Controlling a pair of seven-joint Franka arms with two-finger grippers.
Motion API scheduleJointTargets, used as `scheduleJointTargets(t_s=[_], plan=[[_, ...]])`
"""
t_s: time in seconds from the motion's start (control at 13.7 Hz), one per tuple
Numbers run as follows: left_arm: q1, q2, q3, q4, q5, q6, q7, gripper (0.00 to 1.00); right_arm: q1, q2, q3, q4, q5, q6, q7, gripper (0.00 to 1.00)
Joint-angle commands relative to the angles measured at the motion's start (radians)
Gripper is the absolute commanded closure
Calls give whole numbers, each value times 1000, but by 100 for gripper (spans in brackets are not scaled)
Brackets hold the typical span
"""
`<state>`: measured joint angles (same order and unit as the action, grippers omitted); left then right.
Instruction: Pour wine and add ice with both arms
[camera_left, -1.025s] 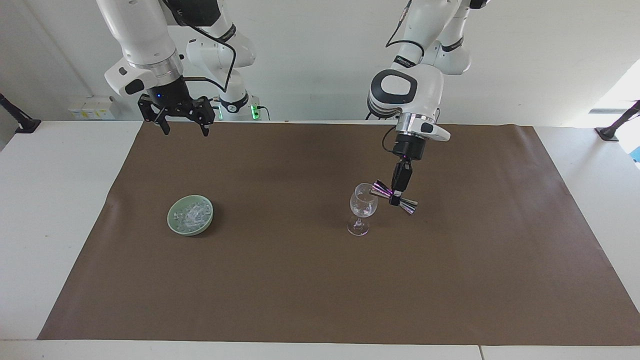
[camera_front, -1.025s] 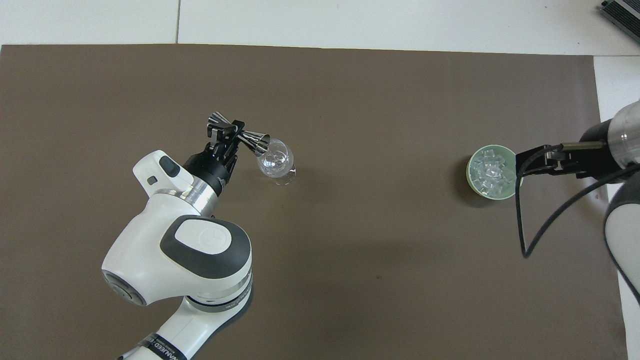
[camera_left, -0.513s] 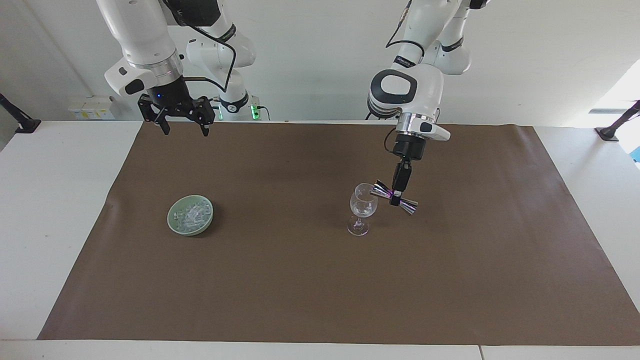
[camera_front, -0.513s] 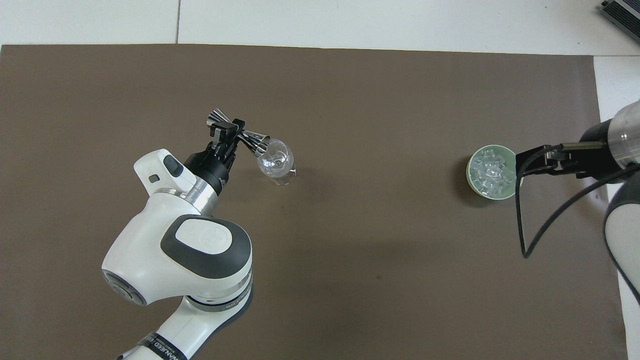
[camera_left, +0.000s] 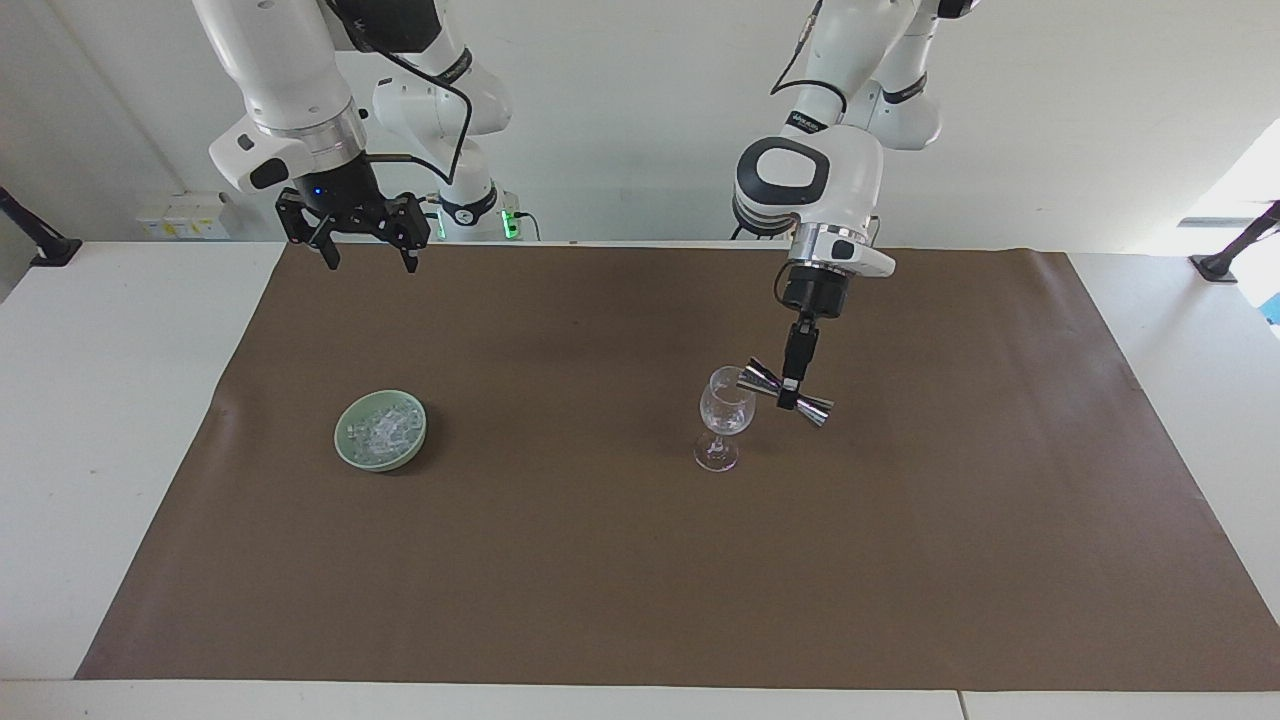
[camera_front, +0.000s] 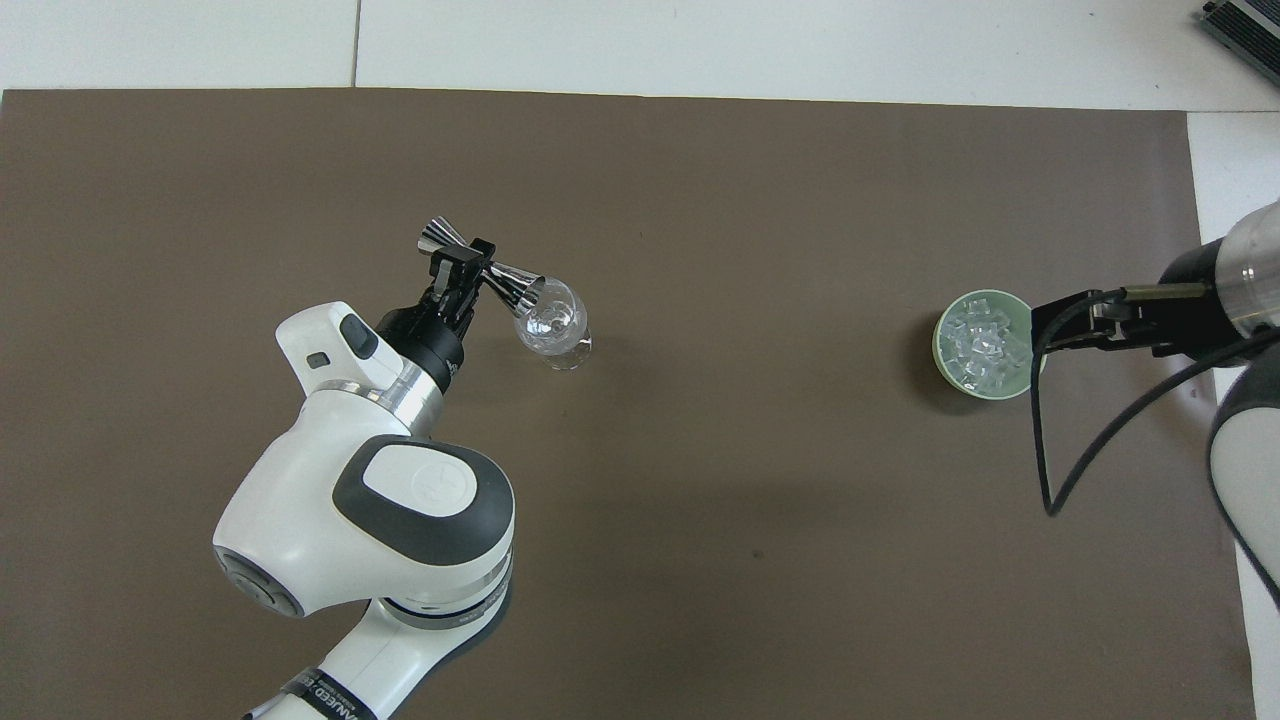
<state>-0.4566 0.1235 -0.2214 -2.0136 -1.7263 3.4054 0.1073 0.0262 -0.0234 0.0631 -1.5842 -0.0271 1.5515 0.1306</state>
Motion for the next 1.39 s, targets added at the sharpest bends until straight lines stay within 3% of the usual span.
scheduleJointTargets(t_s=[0.0,1.32], plan=[[-23,25,13,33,14,40,11,100,-5,-12,3,-11,1,-7,-22,0],[-20,30,13,41,16,40,58,100,-5,-12,3,-11,1,-7,-22,0]])
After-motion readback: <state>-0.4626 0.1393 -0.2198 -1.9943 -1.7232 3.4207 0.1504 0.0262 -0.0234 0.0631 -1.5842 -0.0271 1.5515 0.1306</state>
